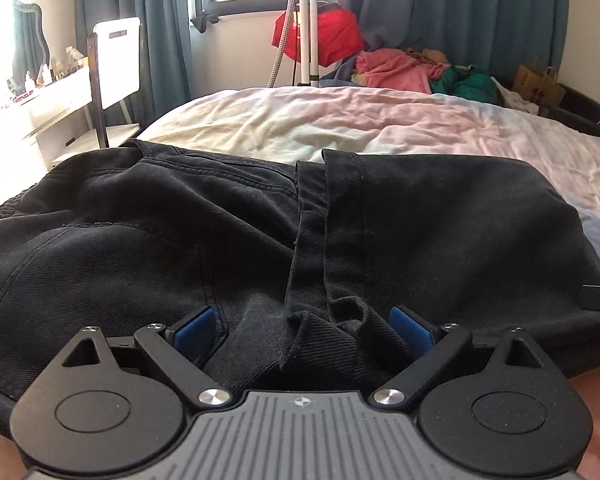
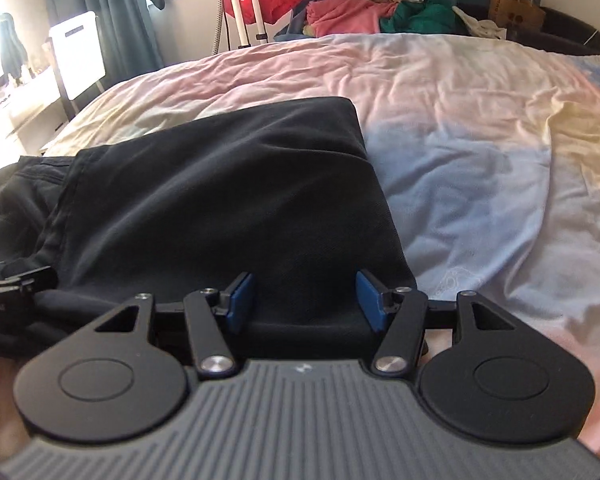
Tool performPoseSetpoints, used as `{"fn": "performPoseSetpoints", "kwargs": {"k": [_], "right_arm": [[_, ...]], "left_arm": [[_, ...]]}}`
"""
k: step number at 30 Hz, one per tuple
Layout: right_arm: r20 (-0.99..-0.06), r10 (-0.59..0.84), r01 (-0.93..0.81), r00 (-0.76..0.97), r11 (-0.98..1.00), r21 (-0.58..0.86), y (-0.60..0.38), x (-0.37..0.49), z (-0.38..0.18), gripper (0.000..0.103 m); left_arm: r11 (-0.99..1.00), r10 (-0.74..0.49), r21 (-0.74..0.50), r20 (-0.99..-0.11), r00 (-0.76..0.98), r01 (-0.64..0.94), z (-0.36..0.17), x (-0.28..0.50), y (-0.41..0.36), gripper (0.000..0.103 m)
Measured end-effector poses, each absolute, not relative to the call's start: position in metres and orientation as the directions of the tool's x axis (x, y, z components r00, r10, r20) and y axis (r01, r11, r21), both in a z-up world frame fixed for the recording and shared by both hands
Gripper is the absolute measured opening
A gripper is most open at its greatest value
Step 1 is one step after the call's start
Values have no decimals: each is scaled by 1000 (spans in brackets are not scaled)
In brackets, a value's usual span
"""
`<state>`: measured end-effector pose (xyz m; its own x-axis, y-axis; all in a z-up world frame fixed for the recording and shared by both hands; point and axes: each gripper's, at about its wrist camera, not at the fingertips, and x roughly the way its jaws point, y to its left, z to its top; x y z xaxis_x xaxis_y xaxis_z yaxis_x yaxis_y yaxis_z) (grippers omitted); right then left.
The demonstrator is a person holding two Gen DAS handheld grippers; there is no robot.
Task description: Fold clothes
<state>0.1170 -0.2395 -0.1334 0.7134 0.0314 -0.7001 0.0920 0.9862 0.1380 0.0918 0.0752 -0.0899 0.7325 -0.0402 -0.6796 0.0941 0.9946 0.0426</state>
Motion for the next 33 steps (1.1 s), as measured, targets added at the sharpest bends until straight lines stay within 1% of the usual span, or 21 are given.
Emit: {"fn": "performPoseSetpoints", "kwargs": {"k": [4,6,9,14,17,18,19,22,26,29,30,31,33], "right_arm": [[-702,18,94,712,988,120,-237,112,-130,59],[-703,14,93,711,989,114,-237,109,-128,59],[-706,14,106,708,986,126,-240,107,-126,59],[-709,10,123,706,983,136,-241,106,-124,59],[-709,6,132,705,981,139,-242,106,-123,59],[-709,5,135,705,981,142,-242,106,-123,59],[-709,6,138,705,980,146,-242,105,-122,59],[-708,5,147,707,977,153,-244,103,-120,59],[-696,-1,155,718,975,159,-247,103,-115,59],[-685,-5,161,728,973,164,-249,103,-112,59],[-681,-6,161,732,973,165,-250,103,-110,59],[-677,-8,161,736,974,163,-250,103,-109,59],[-686,-14,161,728,975,151,-249,105,-111,59]], "left_arm": [[997,-62,-8,-670,740,76,-73,80,87,95],[999,-48,-46,-654,755,24,-62,72,100,95],[986,-15,-139,-618,786,-90,-44,55,128,98],[901,154,-233,-617,771,-367,-27,36,187,99],[819,303,-221,-617,726,-530,-22,25,214,103],[790,339,-219,-623,705,-573,-21,22,222,103],[761,347,-238,-636,689,-603,-22,20,230,103],[673,283,-353,-689,667,-650,-33,15,254,103],[589,202,-475,-696,689,-654,-49,15,278,102],[503,116,-578,-691,713,-642,-67,24,297,96],[470,98,-603,-691,716,-645,-74,28,304,90],[439,87,-622,-689,719,-649,-81,31,310,85],[384,81,-656,-677,732,-649,-93,35,322,85]]}}
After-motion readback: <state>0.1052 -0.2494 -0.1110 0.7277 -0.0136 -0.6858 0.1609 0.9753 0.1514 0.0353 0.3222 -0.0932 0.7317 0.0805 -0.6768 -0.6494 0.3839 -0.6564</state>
